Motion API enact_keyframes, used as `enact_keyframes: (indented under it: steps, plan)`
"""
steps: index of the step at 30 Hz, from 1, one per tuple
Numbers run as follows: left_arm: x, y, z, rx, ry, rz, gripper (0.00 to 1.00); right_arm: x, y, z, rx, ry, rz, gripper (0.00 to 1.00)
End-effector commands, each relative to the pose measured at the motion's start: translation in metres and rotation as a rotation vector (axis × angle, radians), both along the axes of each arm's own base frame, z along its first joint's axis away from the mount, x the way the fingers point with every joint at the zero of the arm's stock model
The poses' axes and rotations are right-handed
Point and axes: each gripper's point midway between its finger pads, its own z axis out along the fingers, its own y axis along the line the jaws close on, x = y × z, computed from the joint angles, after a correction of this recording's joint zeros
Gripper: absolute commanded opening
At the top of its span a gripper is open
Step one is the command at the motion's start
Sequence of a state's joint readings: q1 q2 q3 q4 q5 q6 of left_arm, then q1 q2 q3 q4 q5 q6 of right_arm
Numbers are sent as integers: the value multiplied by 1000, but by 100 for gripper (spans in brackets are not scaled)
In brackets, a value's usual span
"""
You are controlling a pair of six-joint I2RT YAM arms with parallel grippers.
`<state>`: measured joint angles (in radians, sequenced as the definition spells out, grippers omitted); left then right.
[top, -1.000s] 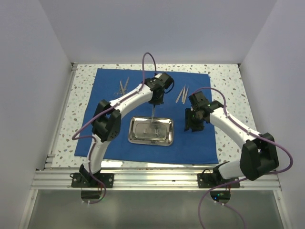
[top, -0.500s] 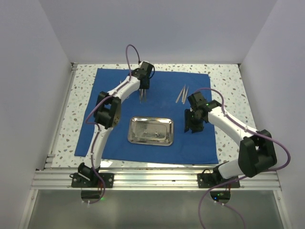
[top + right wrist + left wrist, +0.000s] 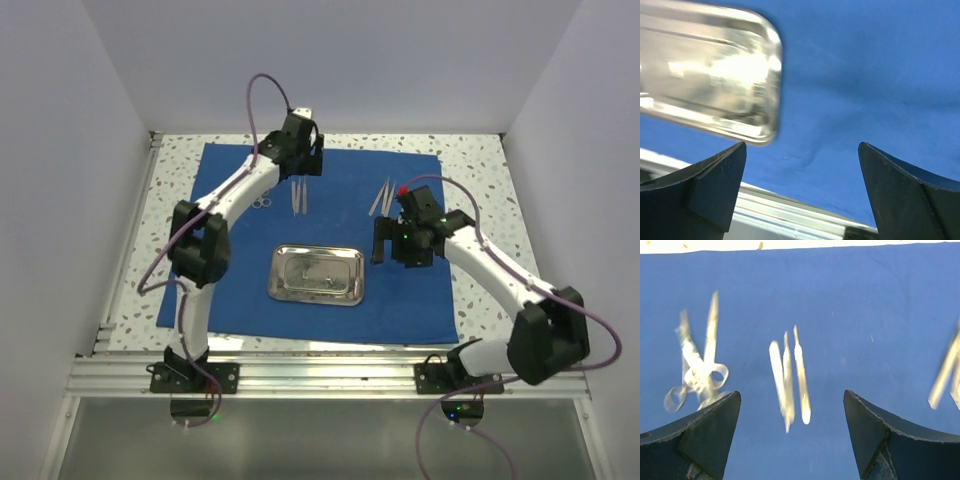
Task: Open and lay out the surgical kit
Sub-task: Reset both arms
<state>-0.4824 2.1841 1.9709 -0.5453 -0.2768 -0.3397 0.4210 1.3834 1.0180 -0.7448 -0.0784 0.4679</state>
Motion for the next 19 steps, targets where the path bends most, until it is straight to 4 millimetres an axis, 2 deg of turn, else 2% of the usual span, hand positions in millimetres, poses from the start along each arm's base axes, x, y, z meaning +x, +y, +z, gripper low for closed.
enact_keyframes:
  steps: [1, 2, 3, 4, 5, 6, 7, 8, 9, 10, 11, 13, 14, 15, 17, 19]
  plan:
    - [-49, 7, 76, -66, -76, -30, 87, 24, 19, 87, 154, -282, 30, 98]
    - [-71, 13, 54, -38, -25, -33, 87, 24, 17, 94, 158, -300, 16, 98]
    - [-88, 20, 79, -69, -64, -23, 86, 27, 16, 107, 163, -326, -7, 99]
    - [-101, 24, 79, -78, -60, -23, 86, 28, 14, 111, 155, -331, -28, 98]
    - [-122, 33, 60, -61, -12, -21, 86, 27, 10, 113, 146, -320, -70, 99]
    - [-138, 41, 82, -92, -53, -15, 86, 27, 12, 120, 158, -334, -63, 98]
    - [-150, 47, 84, -101, -54, -6, 85, 25, 13, 135, 191, -388, -58, 98]
    - [-167, 57, 70, -81, -22, 0, 86, 24, 15, 144, 222, -421, -48, 98]
    - [-180, 68, 94, -104, -80, 10, 86, 22, 13, 146, 231, -445, -51, 98]
    - [-190, 76, 96, -99, -86, 19, 86, 19, 11, 173, 293, -545, -74, 99]
    - [-206, 90, 99, -92, -99, 34, 87, 17, 7, 172, 298, -568, -101, 98]
    - [-219, 106, 101, -70, -119, 51, 88, 8, 0, 193, 344, -644, -125, 98]
    - [-228, 113, 93, -51, -105, 57, 88, 5, -3, 197, 346, -661, -132, 98]
    - [-236, 121, 102, -56, -134, 66, 89, 2, -3, 196, 352, -659, -127, 98]
    - [-249, 130, 105, -51, -136, 69, 89, -7, -11, 190, 332, -629, -163, 98]
    - [-255, 137, 110, -46, -140, 92, 90, -15, -26, 180, 294, -584, -253, 99]
